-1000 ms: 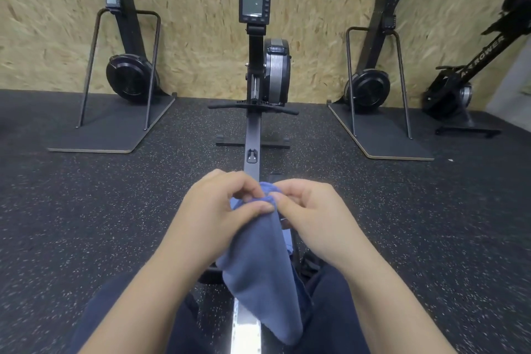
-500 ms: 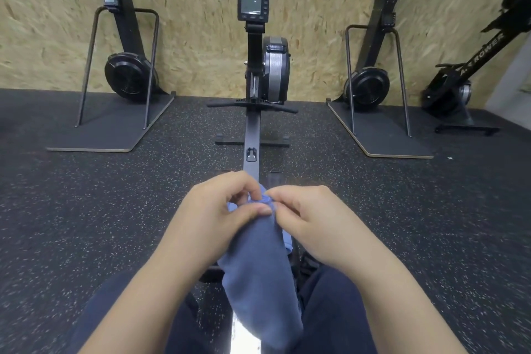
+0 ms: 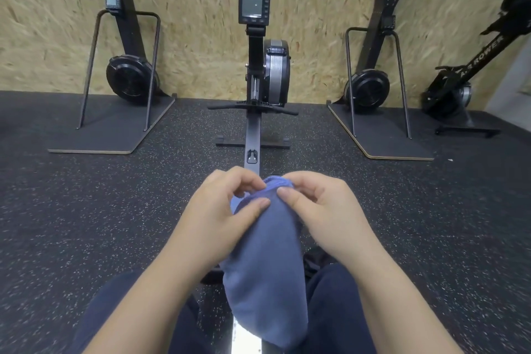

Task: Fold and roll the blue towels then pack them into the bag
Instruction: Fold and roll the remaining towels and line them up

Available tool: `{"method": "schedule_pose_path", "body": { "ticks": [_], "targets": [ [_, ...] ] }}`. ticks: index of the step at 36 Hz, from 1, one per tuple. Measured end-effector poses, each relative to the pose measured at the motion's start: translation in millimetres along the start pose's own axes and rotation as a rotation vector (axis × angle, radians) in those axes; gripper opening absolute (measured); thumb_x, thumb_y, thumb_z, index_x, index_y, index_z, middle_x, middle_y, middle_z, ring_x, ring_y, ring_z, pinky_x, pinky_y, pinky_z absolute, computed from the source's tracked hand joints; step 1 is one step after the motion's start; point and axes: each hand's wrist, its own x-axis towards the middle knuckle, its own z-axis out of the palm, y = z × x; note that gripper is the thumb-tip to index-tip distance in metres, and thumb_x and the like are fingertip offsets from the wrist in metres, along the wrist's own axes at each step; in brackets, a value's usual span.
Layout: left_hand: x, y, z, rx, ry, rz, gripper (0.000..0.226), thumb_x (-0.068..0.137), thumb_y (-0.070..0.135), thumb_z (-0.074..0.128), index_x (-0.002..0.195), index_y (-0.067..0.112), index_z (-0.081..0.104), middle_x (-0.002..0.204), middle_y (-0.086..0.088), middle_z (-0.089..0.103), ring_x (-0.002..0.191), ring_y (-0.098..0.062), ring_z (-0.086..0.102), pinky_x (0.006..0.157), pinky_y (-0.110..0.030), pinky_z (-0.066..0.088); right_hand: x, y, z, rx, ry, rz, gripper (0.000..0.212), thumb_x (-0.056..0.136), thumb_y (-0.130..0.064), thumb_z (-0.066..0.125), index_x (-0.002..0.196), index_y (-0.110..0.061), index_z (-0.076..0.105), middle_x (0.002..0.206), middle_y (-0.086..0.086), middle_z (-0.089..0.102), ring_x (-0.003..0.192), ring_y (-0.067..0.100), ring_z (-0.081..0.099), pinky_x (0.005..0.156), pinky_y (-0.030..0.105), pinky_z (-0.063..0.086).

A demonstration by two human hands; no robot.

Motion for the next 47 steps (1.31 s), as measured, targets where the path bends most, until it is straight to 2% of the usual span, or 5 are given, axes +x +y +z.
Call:
{"method": "schedule_pose_path", "body": {
  "ticks": [8, 22, 29, 38, 47],
  "targets": [
    [-2.3, -15.9, -2.1, 0.101, -0.155, -0.011, 0.016, 0.075, 0.05, 0.057, 0.087, 0.039, 0.057, 0.101, 0.035, 0.053, 0.094, 0.0, 0.046, 0.077, -0.012, 0.032, 8.1, 9.5, -5.8, -0.053, 0.102, -0.029, 0.029, 0.091, -0.007, 0.061, 0.082, -0.034, 0.066, 0.08, -0.022, 0.07, 0.072, -0.006, 0.061, 0.065, 0.007, 0.042],
    [-6.7, -39.5, -5.2, 0.316, -0.301, -0.066, 0.046, 0.067, 0.063, 0.031, 0.086, 0.035, 0.063, 0.081, 0.009, 0.044, 0.082, -0.003, 0.044, 0.073, -0.025, 0.033, 14.7, 21.4, -28.8, 0.002, 0.23, -0.019, 0.026, 0.093, -0.006, 0.057, 0.085, -0.029, 0.066, 0.078, -0.024, 0.069, 0.074, -0.009, 0.06, 0.068, 0.006, 0.042],
    [6.6, -49.9, -15.1, 0.381, -0.253, 0.16, 0.016, 0.087, 0.048, 0.037, 0.094, 0.041, 0.05, 0.08, 0.027, 0.052, 0.083, -0.007, 0.044, 0.075, -0.037, 0.043, 11.8, 41.0, -35.8, -0.104, 0.261, 0.076, 0.016, 0.094, -0.015, 0.058, 0.089, -0.028, 0.067, 0.086, -0.008, 0.071, 0.078, 0.004, 0.061, 0.068, 0.013, 0.044],
    [33.4, -49.7, -21.0, 0.567, -0.114, 0.445, 0.015, 0.093, 0.032, 0.044, 0.098, 0.026, 0.057, 0.086, 0.005, 0.058, 0.075, -0.023, 0.054, 0.063, -0.04, 0.047, 19.9, 58.4, -33.2, -0.312, 0.311, 0.082, 0.012, 0.097, -0.021, 0.051, 0.097, -0.028, 0.061, 0.088, -0.016, 0.065, 0.079, 0.0, 0.056, 0.067, 0.009, 0.038],
    [37.8, -95.8, 2.2, 0.379, -0.133, 0.129, 0.025, 0.081, 0.008, 0.074, 0.094, 0.023, 0.059, 0.082, 0.015, 0.044, 0.078, -0.01, 0.047, 0.07, -0.026, 0.038, 39.2, 94.6, -9.5, -0.359, 0.247, 0.181, 0.009, 0.1, -0.022, 0.044, 0.1, -0.025, 0.052, 0.085, -0.012, 0.059, 0.077, 0.006, 0.052, 0.064, 0.007, 0.034]
  ]
}}
